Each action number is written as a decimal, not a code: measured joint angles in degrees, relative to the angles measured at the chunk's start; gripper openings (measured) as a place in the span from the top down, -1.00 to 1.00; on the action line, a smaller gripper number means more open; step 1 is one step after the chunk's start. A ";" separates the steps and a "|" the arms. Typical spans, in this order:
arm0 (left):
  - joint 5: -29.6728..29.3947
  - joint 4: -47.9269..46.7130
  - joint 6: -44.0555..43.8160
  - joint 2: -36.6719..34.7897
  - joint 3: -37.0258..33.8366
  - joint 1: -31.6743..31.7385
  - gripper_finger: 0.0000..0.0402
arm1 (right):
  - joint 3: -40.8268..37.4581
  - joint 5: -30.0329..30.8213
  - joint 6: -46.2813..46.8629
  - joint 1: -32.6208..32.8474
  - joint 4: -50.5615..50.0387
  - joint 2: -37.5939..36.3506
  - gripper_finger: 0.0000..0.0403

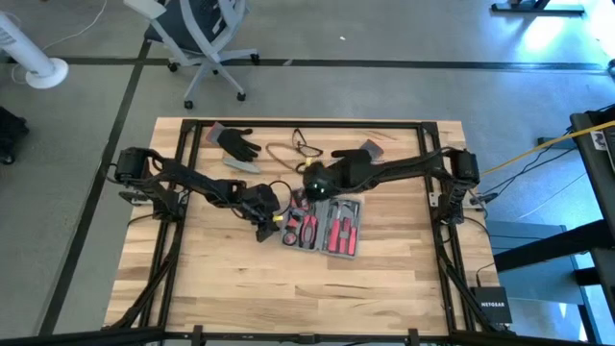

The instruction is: Prefit tool cases

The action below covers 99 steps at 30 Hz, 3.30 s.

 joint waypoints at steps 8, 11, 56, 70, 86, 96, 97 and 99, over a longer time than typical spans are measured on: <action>-11.33 -7.75 10.79 -10.13 -0.35 1.62 1.00 | 0.56 -0.06 10.00 9.72 1.94 0.74 1.00; -12.89 -9.99 16.54 -14.28 -0.37 0.29 1.00 | 0.45 -0.02 16.16 11.76 1.48 2.86 1.00; -27.53 18.46 -6.81 2.91 -0.09 -16.03 1.00 | 0.51 -3.50 15.29 8.08 5.60 9.86 1.00; -27.56 17.46 -6.47 2.89 -0.07 -17.64 1.00 | 0.60 3.36 16.60 7.91 7.55 11.47 1.00; -26.84 16.74 -6.41 2.89 -0.07 -17.79 1.00 | 0.41 4.30 16.47 7.62 15.43 10.03 1.00; -26.88 16.08 -7.19 2.89 -0.07 -17.89 1.00 | 0.43 2.34 17.78 7.64 15.58 11.52 1.00; -26.86 16.12 -7.19 2.89 -0.07 -17.82 1.00 | 0.43 1.70 17.71 7.64 15.51 11.52 1.00; -26.87 16.17 -7.17 2.89 -0.07 -17.61 1.00 | 0.45 0.81 17.50 7.71 15.25 11.89 1.00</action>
